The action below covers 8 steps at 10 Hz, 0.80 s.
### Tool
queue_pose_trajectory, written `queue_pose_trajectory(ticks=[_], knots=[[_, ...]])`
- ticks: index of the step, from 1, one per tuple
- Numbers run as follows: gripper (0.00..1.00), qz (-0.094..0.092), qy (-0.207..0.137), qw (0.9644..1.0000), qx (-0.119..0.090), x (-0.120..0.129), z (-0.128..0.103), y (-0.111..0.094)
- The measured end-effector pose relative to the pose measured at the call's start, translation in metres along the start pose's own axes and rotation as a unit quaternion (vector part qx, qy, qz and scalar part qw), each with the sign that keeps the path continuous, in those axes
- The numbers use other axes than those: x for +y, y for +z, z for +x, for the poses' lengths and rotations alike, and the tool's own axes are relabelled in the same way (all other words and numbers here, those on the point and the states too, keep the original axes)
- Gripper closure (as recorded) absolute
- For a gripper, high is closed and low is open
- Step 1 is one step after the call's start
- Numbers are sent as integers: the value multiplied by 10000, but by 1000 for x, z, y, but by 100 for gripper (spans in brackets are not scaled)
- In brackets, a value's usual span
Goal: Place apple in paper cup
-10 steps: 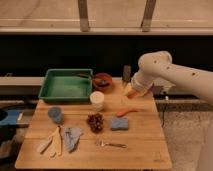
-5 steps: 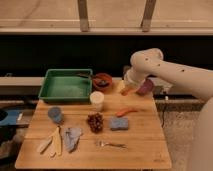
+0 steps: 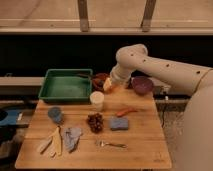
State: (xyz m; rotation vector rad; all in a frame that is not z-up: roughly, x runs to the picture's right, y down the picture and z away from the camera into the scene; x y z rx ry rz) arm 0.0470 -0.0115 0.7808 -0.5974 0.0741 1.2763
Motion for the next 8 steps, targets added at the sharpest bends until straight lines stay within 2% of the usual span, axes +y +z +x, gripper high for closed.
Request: queue_pose_trajectory(ticks=[3, 8], knots=[[100, -237, -442, 9986, 187, 34, 2, 13], [100, -240, -459, 9985, 198, 35, 3, 13]])
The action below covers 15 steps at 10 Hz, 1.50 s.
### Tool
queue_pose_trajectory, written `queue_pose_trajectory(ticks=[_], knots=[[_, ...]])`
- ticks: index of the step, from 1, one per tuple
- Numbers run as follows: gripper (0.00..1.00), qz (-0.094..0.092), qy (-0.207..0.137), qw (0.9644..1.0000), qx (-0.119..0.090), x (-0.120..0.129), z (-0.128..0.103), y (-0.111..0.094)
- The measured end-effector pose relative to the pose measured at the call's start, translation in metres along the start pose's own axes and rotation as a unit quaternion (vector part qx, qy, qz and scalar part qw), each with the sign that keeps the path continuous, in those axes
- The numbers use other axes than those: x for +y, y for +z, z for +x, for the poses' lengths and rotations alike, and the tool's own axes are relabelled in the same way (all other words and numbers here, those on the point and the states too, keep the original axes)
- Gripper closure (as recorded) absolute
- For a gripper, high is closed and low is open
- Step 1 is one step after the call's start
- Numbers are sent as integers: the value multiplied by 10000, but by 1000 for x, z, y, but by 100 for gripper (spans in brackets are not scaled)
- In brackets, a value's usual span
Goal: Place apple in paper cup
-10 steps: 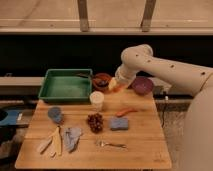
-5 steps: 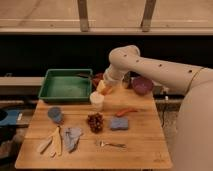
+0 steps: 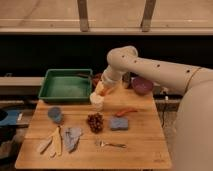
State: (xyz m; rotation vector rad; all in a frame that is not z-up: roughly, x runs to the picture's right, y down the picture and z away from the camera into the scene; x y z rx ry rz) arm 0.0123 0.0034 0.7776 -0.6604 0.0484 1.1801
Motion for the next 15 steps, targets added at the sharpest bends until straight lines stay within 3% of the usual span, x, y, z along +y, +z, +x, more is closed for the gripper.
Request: queue_pose_trajectory(ticks=[4, 8, 11, 13, 15], knots=[[100, -135, 13, 9998, 177, -1, 7, 17], [99, -367, -95, 9991, 194, 2, -5, 28], [80, -521, -189, 9981, 256, 9, -15, 39], [76, -614, -300, 9970, 355, 18, -21, 49], [59, -690, -391, 9959, 439, 27, -23, 56]])
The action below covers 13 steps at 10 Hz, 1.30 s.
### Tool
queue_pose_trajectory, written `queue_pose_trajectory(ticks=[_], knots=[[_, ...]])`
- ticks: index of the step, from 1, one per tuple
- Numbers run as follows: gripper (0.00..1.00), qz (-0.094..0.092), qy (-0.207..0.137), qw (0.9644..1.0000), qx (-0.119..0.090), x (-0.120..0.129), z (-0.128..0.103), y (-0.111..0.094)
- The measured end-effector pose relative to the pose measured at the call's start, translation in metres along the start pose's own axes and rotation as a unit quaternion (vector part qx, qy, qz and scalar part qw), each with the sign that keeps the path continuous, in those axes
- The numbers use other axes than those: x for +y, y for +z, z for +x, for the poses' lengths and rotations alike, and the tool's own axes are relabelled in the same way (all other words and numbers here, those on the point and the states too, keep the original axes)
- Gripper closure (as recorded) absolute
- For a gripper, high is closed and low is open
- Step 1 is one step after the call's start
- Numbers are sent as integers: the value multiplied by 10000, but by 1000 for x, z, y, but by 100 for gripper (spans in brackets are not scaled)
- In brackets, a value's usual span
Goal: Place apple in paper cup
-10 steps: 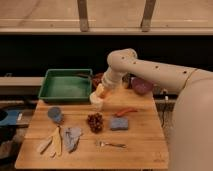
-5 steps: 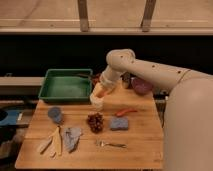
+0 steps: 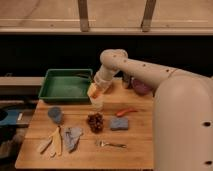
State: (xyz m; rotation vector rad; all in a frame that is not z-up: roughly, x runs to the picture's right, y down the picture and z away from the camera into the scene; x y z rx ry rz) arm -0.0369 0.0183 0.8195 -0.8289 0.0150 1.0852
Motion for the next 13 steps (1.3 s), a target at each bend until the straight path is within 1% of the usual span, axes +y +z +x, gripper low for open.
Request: queue_pose_trajectory(ticks=[1, 3, 4, 5, 7, 13], knots=[[55, -12, -22, 10000, 24, 1, 0, 1], [35, -47, -88, 9999, 78, 8, -2, 6], [27, -46, -83, 9999, 97, 7, 0, 6], [23, -45, -76, 9999, 111, 6, 1, 6], [22, -42, -96, 9999, 122, 8, -1, 7], [22, 103, -69, 9999, 8, 2, -6, -4]])
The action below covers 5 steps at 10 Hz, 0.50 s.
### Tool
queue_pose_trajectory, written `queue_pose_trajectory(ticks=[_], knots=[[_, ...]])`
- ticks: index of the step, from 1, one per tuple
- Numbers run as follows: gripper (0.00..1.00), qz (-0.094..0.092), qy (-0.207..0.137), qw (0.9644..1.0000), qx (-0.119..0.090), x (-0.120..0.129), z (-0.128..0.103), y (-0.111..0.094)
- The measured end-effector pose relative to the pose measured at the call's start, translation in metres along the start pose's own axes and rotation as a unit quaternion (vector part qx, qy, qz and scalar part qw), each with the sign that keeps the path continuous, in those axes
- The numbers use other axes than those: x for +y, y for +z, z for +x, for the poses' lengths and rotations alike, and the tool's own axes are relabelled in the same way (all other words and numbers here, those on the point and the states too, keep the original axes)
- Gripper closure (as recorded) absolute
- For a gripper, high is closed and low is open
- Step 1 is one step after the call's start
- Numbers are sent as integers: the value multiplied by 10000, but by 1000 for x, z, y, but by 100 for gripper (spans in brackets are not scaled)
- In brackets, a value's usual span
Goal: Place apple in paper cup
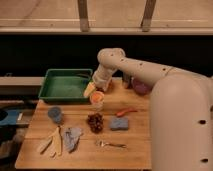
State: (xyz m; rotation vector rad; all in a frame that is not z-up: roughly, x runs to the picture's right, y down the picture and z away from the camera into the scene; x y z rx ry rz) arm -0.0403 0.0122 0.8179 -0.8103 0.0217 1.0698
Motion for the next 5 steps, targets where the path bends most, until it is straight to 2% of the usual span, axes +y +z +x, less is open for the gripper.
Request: queue_pose_trajectory(ticks=[1, 3, 4, 5], knots=[[22, 68, -2, 10000, -43, -2, 0, -3], [22, 372, -45, 9986, -385, -2, -10, -28], [22, 438, -31, 9977, -511, -3, -11, -37], [22, 461, -31, 9975, -539, -4, -12, -39]])
